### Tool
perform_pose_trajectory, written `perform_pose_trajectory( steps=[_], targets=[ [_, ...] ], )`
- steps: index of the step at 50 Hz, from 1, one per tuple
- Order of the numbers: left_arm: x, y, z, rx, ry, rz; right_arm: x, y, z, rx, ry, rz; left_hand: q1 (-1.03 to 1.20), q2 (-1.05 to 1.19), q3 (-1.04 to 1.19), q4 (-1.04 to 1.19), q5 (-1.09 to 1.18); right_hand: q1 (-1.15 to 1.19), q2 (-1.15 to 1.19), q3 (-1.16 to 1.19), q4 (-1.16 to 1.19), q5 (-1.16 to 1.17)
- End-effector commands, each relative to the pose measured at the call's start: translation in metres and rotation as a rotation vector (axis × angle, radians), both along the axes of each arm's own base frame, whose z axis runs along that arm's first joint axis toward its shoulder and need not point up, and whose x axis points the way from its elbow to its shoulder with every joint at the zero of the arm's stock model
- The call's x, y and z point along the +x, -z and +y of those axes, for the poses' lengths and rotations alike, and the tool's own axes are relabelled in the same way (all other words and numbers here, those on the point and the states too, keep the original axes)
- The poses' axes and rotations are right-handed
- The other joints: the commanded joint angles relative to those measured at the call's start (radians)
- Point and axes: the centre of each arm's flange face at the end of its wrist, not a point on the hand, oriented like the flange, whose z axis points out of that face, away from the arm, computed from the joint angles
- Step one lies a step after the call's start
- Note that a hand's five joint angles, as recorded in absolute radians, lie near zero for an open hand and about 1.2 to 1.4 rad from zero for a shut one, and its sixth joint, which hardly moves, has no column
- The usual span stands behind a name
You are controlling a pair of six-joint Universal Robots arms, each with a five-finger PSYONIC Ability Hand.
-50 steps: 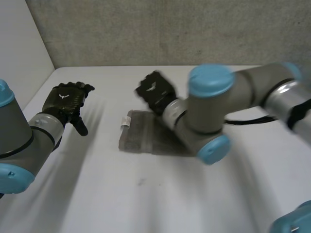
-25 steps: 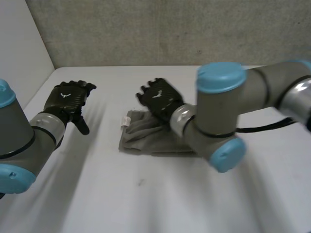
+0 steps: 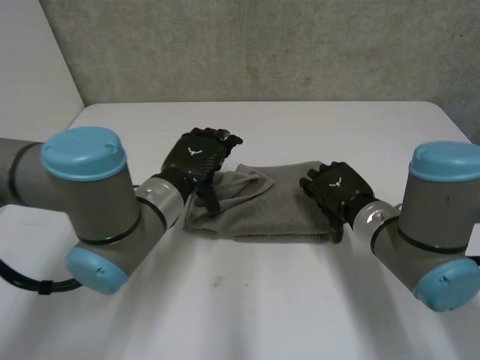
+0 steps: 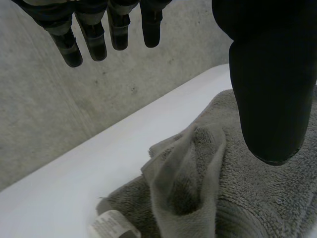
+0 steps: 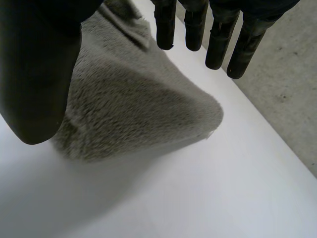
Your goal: Fold the towel.
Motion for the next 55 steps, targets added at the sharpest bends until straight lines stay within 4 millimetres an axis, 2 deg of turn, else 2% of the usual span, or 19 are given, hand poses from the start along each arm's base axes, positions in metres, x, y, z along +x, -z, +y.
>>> perform_pose_trajectory(
  steps=[1,10,17,24,28,32,34,36,38,39,40,41,43,44,46,48,50,51,55],
  targets=[
    [-0.011,0.018,-0.017,0.047,-0.007,0.030,-0.005,0.017,0.004,0.015,-0.019,-0.011,0.028,0.037,0.034,0.035,-0.003,0.015,-0.006,0.000,-0.016,0.010],
    [-0.018,0.048,-0.035,0.091,-0.023,0.002,-0.002,0.029,0.006,0.034,-0.032,-0.005,0.040,0.048,0.045,0.047,0.008,0.274,0.253,0.259,0.243,0.268],
    [-0.013,0.057,-0.044,0.096,-0.076,-0.011,0.000,0.033,0.003,0.019,-0.032,-0.011,0.066,0.075,0.072,0.073,0.035,0.449,0.429,0.435,0.419,0.444],
    [0.019,0.055,-0.072,0.054,-0.356,-0.044,0.002,0.036,-0.004,-0.017,-0.022,-0.016,0.084,0.093,0.089,0.091,0.052,0.588,0.567,0.573,0.557,0.582],
    [0.025,0.055,-0.072,0.053,-0.406,-0.056,0.002,0.036,-0.008,-0.039,-0.013,-0.016,0.081,0.090,0.086,0.088,0.049,0.743,0.722,0.728,0.712,0.737],
    [0.029,0.056,-0.062,0.081,-0.406,-0.073,0.002,0.038,-0.008,-0.040,-0.004,-0.006,0.075,0.084,0.080,0.082,0.044,0.884,0.864,0.870,0.854,0.879],
    [0.031,0.055,-0.056,0.090,-0.403,-0.080,0.001,0.038,-0.008,-0.049,-0.002,0.011,0.072,0.081,0.078,0.079,0.041,1.156,1.135,1.142,1.126,1.151],
    [0.029,0.055,-0.049,0.099,-0.389,-0.085,-0.001,0.036,-0.009,-0.059,0.002,0.023,0.069,0.078,0.075,0.076,0.038,1.165,1.144,1.151,1.135,1.160],
    [0.027,0.054,-0.033,0.114,-0.366,-0.095,-0.002,0.035,-0.008,-0.066,0.001,0.042,0.055,0.063,0.060,0.061,0.023,1.165,1.144,1.151,1.135,1.160],
    [0.027,0.054,-0.032,0.114,-0.365,-0.095,-0.005,0.032,-0.008,-0.080,0.003,0.061,0.054,0.063,0.060,0.061,0.023,1.165,1.144,1.151,1.135,1.160],
    [0.024,0.051,-0.022,0.116,-0.346,-0.099,-0.005,0.032,-0.008,-0.080,0.003,0.061,0.043,0.051,0.048,0.050,0.011,1.165,1.144,1.151,1.135,1.160],
    [0.024,0.051,-0.022,0.116,-0.345,-0.099,-0.006,0.027,-0.006,-0.101,-0.005,0.082,0.043,0.051,0.048,0.050,0.011,1.165,1.144,1.151,1.135,1.160],
    [0.021,0.048,-0.003,0.124,-0.315,-0.108,-0.008,0.022,-0.003,-0.117,-0.014,0.111,0.034,0.043,0.039,0.041,0.002,1.165,1.144,1.151,1.135,1.160],
    [0.021,0.048,-0.003,0.124,-0.315,-0.108,-0.011,0.018,0.001,-0.130,-0.027,0.148,0.034,0.043,0.039,0.041,0.002,1.165,1.144,1.151,1.135,1.160],
    [0.025,0.038,0.008,0.119,-0.304,-0.104,-0.015,0.015,0.003,-0.141,-0.033,0.189,0.025,0.034,0.031,0.032,-0.006,1.165,1.144,1.151,1.135,1.160],
    [0.027,0.032,0.013,0.114,-0.301,-0.099,-0.022,0.012,0.003,-0.153,-0.033,0.228,0.025,0.034,0.031,0.032,-0.006,1.165,1.144,1.151,1.135,1.160],
    [0.030,0.025,0.015,0.104,-0.304,-0.090,-0.030,-0.003,0.000,-0.202,-0.031,0.278,0.022,0.031,0.028,0.029,-0.009,1.165,1.144,1.151,1.135,1.160],
    [0.032,0.018,0.018,0.093,-0.304,-0.080,-0.030,-0.003,0.000,-0.203,-0.031,0.278,0.022,0.031,0.028,0.029,-0.009,1.165,1.144,1.151,1.135,1.160],
    [0.036,0.004,0.020,0.068,-0.307,-0.058,-0.024,-0.025,-0.006,-0.298,-0.048,0.285,0.019,0.028,0.025,0.026,-0.012,1.165,1.144,1.151,1.135,1.160]
  ],
)
